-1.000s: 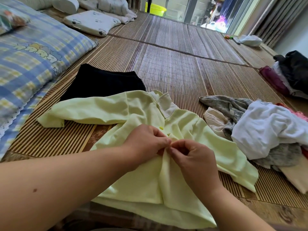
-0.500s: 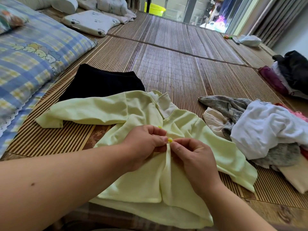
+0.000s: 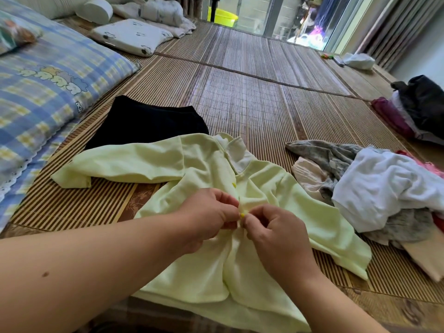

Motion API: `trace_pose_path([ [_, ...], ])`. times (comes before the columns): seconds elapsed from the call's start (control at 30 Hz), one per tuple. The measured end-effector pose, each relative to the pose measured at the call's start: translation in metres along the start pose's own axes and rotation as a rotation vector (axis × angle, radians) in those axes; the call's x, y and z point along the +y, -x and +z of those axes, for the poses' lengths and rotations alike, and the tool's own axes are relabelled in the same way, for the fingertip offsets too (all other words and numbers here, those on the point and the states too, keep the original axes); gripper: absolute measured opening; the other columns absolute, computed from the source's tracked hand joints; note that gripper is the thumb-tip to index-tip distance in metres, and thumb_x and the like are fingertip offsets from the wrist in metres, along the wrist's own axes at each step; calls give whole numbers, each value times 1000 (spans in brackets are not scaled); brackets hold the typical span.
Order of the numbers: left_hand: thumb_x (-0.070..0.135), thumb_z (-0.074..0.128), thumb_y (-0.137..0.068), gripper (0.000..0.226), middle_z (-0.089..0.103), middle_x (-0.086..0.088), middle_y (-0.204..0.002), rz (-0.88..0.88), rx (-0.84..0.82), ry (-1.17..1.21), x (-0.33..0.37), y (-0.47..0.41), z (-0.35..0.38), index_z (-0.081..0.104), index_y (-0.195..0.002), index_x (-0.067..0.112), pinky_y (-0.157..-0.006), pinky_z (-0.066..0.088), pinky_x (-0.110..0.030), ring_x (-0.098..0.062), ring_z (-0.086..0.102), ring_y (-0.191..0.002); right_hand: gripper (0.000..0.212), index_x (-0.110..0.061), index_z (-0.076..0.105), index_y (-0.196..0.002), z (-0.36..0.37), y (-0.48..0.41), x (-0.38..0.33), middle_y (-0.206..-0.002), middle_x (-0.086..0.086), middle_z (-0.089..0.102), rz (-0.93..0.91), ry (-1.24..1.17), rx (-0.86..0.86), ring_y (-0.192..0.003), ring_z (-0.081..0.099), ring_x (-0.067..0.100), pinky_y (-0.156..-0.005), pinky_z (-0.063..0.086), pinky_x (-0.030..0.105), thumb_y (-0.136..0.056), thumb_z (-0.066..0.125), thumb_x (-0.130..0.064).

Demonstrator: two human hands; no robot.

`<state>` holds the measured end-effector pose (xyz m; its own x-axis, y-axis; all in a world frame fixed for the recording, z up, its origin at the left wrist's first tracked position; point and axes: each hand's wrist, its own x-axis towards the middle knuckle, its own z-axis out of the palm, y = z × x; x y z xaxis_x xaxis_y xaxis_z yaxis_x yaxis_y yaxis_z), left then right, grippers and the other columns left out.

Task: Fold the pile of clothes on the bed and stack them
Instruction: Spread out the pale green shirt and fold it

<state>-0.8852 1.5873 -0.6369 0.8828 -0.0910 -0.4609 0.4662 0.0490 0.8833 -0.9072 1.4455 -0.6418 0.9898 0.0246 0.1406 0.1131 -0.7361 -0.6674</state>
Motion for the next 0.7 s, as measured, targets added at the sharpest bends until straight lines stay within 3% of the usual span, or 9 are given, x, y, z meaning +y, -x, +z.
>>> trace_pose_path([
  [0.17, -8, 63, -77, 19, 59, 1, -60, 76, 6, -113, -6, 1, 1, 62, -77, 11, -36, 35, -11, -7, 57, -49, 19, -18, 66, -71, -3, -1, -6, -69, -4, 66, 111, 125, -168, -69, 60, 14, -67, 47, 30, -86, 56, -26],
  [0.23, -6, 63, -77, 19, 60, 0, -63, 91, -1, -145, -8, -1, 1, 63, -81, 12, -38, 35, -12, -7, 56, -50, 22, -15, 62, -69, -5, -3, -8, -64, -2, 66, 318, -129, -268, -57, 58, 15, -55, 48, 31, -89, 51, -17],
  [0.33, -4, 66, -77, 20, 62, -1, -65, 97, -46, -210, -6, -3, 0, 62, -85, 14, -40, 36, -13, -10, 56, -51, 27, -13, 58, -69, -13, -9, -8, -52, -2, 55, 767, -710, -447, -40, 44, 8, -38, 36, 19, -94, 47, -10],
  [0.47, -5, 64, -82, 21, 56, 2, -55, -53, -126, -132, -3, -5, -6, 57, -86, 15, -40, 31, -18, -7, 52, -43, 30, -11, 58, -68, -17, -14, -5, -51, -2, 53, 934, -901, -543, -38, 48, 6, -35, 38, 16, -96, 49, -15],
  [0.53, -4, 64, -83, 22, 58, 1, -58, -95, -137, -106, -1, -6, -10, 57, -89, 16, -44, 32, -19, -7, 54, -45, 27, -12, 61, -70, -15, -18, -5, -53, -3, 56, 758, -710, -497, -41, 49, 8, -38, 37, 19, -95, 53, -16],
  [0.57, -3, 65, -83, 22, 61, 0, -61, -91, -141, -141, 1, -6, -12, 57, -91, 15, -44, 33, -19, -8, 57, -47, 23, -13, 64, -73, -14, -20, -2, -56, -4, 59, 578, -454, -417, -46, 50, 9, -43, 38, 23, -94, 56, -19],
  [0.63, -2, 68, -80, 24, 67, -4, -68, -36, -155, -367, 2, -8, -14, 58, -92, 16, -45, 44, -21, -10, 63, -53, 13, -16, 69, -81, -11, -29, 3, -69, -7, 64, 169, 54, -100, -64, 56, 11, -60, 36, 24, -89, 62, -24],
  [0.7, 2, 71, -76, 24, 70, -4, -72, 39, -193, -704, 2, -6, -15, 60, -87, 20, -57, 56, -24, -14, 67, -61, 12, -17, 74, -94, -6, -39, -2, -84, -5, 71, -70, 104, 54, -80, 61, 12, -70, 37, 18, -86, 66, -19],
])
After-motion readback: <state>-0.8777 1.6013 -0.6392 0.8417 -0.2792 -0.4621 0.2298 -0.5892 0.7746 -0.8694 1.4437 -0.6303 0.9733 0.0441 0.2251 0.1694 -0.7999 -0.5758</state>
